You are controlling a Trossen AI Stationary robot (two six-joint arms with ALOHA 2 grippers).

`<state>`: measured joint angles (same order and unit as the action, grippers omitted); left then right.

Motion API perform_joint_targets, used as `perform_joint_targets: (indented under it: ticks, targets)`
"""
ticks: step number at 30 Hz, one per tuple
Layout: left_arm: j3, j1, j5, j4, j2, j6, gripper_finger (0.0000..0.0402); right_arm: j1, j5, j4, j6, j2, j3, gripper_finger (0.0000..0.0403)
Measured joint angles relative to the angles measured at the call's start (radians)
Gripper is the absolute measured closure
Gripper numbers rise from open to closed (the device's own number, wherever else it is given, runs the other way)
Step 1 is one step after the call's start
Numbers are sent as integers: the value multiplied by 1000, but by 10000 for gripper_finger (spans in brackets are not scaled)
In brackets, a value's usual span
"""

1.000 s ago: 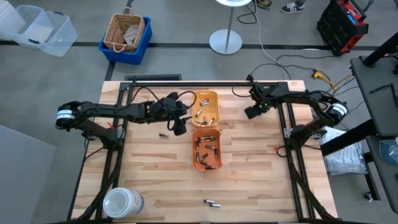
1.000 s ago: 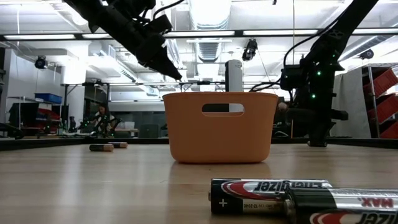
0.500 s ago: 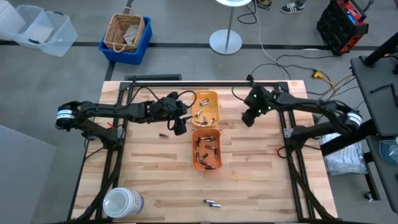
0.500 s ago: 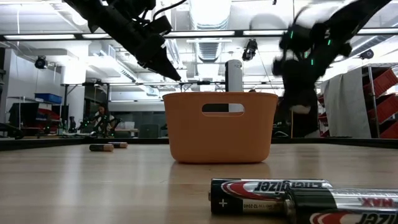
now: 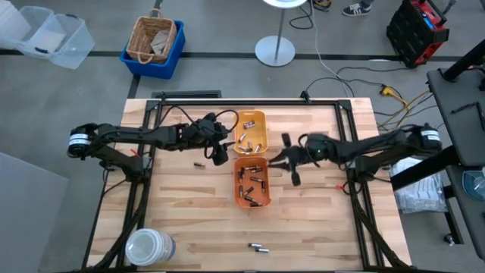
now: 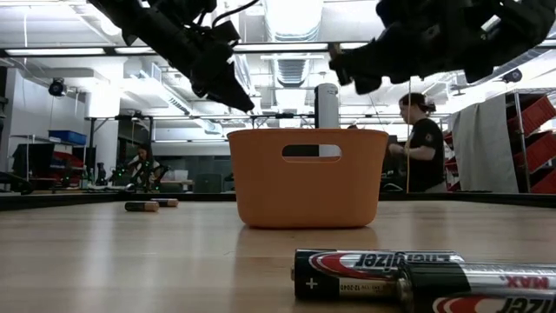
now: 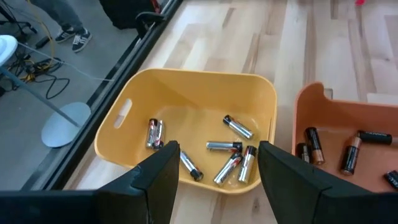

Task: Sort batteries
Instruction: Put the black battery into the orange bin

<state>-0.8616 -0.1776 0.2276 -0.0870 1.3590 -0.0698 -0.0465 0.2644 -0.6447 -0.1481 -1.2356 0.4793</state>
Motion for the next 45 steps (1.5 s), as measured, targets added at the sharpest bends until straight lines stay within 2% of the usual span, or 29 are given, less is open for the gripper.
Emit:
perform_joint_targets:
  ticks: [3, 9, 13, 18, 21, 24, 29, 38, 45]
  targets:
    - [-6, 1, 0, 0, -1, 10, 206, 50, 3, -111, -17, -100, 6, 367]
    - [-24, 35, 1, 11, -13, 30, 206, 66, -84, -149, 29, -268, 89, 355]
    - [-24, 87, 10, 8, -27, 41, 206, 66, -84, -108, 33, -334, 142, 320]
    - [-23, 183, 135, 0, -45, 101, 206, 66, -84, 55, 42, -344, 207, 286]
    - [-22, 250, 223, 0, -51, 147, 206, 72, -85, 155, 20, -329, 238, 271]
    - [-22, 329, 260, -5, -51, 191, 206, 88, -84, 254, -2, -287, 244, 264]
    - [-21, 457, 339, -38, -51, 287, 206, 118, -90, 412, 13, -185, 244, 272]
    - [-21, 591, 349, -128, -51, 519, 206, 172, -119, 622, 40, -8, 244, 306]
    - [-21, 654, 337, -222, -51, 674, 206, 197, -120, 686, 54, 45, 243, 320]
